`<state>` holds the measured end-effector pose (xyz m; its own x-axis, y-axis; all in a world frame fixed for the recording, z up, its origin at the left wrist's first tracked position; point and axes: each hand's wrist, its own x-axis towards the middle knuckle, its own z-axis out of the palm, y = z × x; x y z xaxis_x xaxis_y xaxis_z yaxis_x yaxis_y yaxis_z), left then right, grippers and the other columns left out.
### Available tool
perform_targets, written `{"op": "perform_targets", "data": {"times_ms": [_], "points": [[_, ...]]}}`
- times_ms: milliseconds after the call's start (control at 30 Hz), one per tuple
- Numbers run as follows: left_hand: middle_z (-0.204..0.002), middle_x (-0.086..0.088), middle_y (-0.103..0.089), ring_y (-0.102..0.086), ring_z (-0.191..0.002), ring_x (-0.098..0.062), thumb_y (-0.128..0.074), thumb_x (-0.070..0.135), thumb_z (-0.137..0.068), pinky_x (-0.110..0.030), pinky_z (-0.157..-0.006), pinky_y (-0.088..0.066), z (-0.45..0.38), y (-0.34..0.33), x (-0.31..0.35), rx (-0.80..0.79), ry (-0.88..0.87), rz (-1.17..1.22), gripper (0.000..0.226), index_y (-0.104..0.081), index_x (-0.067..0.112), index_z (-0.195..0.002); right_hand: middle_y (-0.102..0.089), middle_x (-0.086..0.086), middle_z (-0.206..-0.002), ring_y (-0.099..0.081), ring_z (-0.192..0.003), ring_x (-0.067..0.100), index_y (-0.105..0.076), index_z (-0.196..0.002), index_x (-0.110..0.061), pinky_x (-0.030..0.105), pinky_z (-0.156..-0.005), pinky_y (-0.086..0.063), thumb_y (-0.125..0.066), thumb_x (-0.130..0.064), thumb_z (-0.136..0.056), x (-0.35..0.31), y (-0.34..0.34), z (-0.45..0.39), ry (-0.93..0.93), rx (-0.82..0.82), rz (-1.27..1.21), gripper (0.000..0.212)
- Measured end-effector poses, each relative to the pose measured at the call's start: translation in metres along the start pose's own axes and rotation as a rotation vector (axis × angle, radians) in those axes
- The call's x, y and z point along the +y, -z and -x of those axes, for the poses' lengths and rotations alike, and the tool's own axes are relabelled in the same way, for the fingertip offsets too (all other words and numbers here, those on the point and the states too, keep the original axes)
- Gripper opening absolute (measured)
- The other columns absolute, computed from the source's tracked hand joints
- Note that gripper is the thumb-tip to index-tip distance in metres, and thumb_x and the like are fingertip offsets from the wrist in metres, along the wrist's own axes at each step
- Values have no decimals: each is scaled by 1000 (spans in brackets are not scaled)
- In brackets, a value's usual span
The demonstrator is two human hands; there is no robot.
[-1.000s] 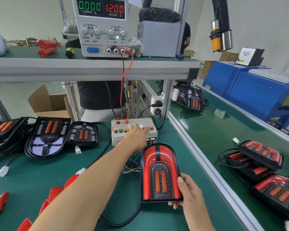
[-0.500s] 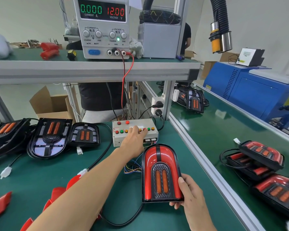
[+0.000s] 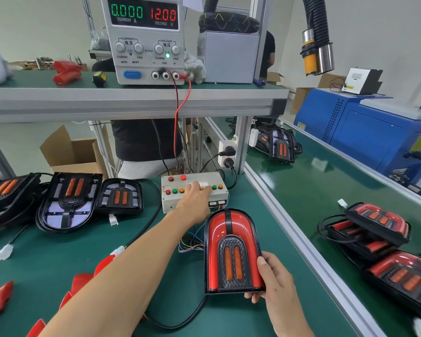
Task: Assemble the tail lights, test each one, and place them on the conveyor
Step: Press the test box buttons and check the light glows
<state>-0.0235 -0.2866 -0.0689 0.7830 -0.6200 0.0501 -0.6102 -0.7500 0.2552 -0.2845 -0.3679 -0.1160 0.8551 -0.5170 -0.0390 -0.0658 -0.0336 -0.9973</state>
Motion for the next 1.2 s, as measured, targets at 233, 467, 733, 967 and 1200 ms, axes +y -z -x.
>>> {"op": "perform_targets", "data": {"times_ms": [233,467,733,967,1200], "points": [[-135,-17,-44,-42,-125,-32,-49,-2,-92,-41,-104,-42,14,4,-7,84,-54,101,67,-33,14,-155,-75,14,-81,-67,-59,24,-62,-118,-20,29,-50,-54,-43,-30,-107,1,1,-1,-4,-6,17,24],[-118,-19,-59,-52,-109,-40,-56,-3,-85,-49,-88,-49,36,23,-48,436,-45,4,38,-70,3,-121,-73,15,-80,-65,-60,25,-63,-117,-17,29,-51,-53,-42,-29,-107,-2,1,1,6,-10,1,26],[-135,-10,-54,-50,-122,-32,-47,-3,-92,-43,-102,-47,48,19,-73,285,6,37,50,-59,8,-139,-74,16,-81,-65,-60,28,-63,-117,-17,29,-50,-53,-43,-31,-106,1,3,0,5,-9,-11,27],[-131,-14,-60,-61,-112,-37,-49,-6,-89,-40,-95,-48,50,19,-69,333,50,94,46,-62,2,-132,-74,15,-82,-66,-59,27,-64,-116,-19,30,-50,-53,-44,-34,-104,3,2,-3,0,-6,-9,28],[-129,-17,-57,-61,-109,-39,-50,-7,-88,-40,-92,-49,48,18,-68,347,62,116,48,-61,1,-134,-74,15,-82,-66,-60,27,-63,-117,-18,30,-50,-54,-43,-32,-106,3,3,-2,-1,-5,-4,27]]}}
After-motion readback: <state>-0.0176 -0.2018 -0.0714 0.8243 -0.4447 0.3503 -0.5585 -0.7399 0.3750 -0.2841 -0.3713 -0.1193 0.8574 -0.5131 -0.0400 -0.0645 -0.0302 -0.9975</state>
